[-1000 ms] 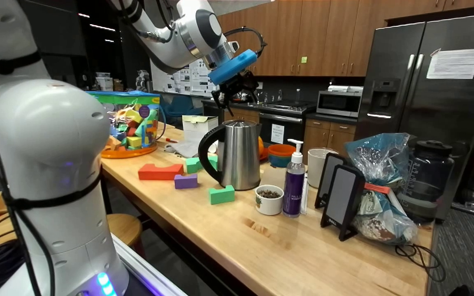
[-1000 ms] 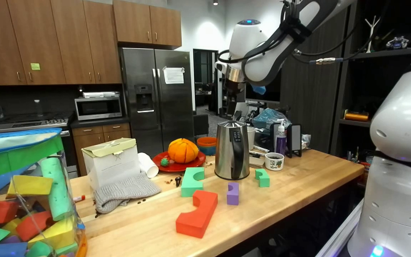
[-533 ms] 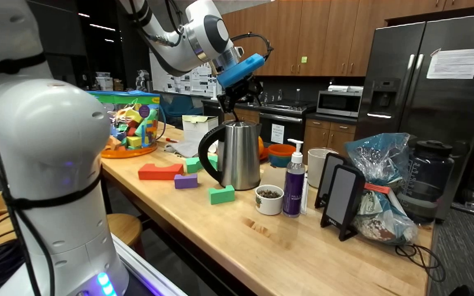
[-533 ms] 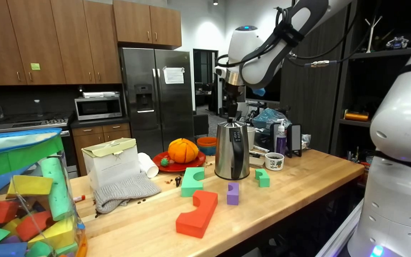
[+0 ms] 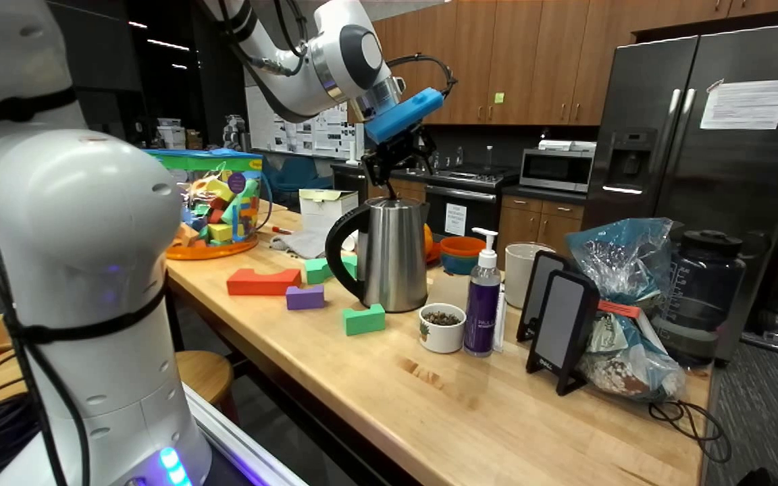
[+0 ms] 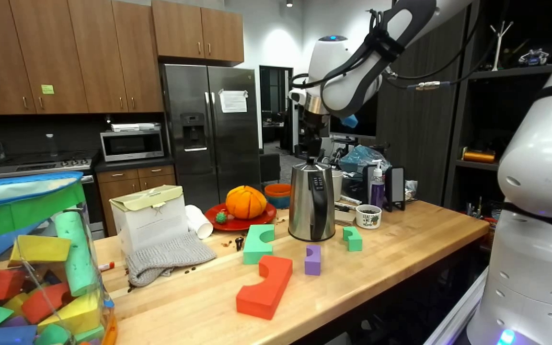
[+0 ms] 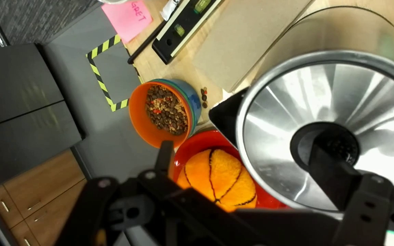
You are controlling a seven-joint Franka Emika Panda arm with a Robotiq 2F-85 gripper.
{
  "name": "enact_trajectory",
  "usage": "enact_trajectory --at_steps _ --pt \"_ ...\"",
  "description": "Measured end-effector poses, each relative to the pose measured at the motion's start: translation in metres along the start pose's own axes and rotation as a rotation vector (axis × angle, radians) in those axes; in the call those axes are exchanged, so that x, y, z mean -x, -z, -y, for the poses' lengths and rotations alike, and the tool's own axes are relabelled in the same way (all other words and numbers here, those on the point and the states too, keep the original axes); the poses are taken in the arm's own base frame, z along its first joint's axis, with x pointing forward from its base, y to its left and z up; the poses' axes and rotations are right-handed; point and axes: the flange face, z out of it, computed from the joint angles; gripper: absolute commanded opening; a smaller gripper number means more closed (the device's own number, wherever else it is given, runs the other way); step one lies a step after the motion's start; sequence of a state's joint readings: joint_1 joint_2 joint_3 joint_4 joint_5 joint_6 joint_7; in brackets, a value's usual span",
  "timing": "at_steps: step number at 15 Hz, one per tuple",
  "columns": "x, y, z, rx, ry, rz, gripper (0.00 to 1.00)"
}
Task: Open the lid of the kettle by pressing on the button at the center, push the kettle slightly forward and then close the lid
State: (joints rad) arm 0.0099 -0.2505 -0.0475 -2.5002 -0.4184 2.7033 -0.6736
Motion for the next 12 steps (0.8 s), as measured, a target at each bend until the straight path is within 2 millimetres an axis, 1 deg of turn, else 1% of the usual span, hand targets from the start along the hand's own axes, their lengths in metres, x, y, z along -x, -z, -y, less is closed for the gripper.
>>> enact_trajectory --at_steps 9,12 --pt "0.0029 -0.0004 -0.0032 -0.031 0.022 -0.016 1.00" --pt "0.0036 0.0031 -0.0050 -0.025 0.019 -0.016 1.00"
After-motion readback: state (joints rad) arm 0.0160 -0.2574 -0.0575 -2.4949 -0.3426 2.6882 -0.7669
